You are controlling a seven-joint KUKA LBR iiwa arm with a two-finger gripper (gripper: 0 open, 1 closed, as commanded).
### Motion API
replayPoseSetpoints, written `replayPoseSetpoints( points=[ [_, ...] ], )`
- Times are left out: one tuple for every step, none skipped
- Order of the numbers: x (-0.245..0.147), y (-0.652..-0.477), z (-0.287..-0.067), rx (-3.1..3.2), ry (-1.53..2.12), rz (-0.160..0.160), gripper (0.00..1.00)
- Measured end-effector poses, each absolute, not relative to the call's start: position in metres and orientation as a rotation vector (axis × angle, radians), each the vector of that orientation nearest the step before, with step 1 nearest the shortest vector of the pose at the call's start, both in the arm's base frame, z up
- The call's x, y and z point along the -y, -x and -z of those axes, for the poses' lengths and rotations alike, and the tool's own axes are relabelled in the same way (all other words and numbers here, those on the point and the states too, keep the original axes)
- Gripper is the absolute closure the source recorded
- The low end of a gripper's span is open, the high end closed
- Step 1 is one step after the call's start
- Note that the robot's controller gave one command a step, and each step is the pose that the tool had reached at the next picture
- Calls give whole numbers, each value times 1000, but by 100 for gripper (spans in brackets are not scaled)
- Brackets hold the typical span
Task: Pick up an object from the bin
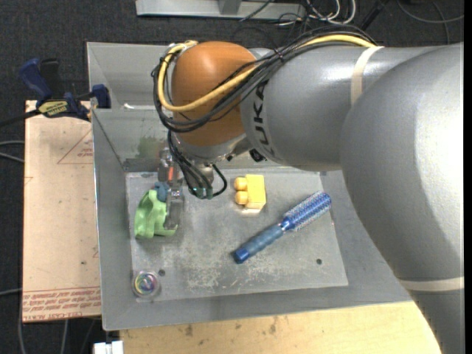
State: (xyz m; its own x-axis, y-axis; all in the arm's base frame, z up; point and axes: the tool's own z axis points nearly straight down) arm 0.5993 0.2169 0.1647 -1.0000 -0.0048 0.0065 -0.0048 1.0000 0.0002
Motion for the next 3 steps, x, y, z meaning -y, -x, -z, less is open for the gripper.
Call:
replayPoseSetpoints(
  points=[
    [-251,-576,-69,3137,157,3,0],
    [-232,-561,-101,3101,505,2,0],
    [-234,-558,-112,3049,759,3,0]
  ],
)
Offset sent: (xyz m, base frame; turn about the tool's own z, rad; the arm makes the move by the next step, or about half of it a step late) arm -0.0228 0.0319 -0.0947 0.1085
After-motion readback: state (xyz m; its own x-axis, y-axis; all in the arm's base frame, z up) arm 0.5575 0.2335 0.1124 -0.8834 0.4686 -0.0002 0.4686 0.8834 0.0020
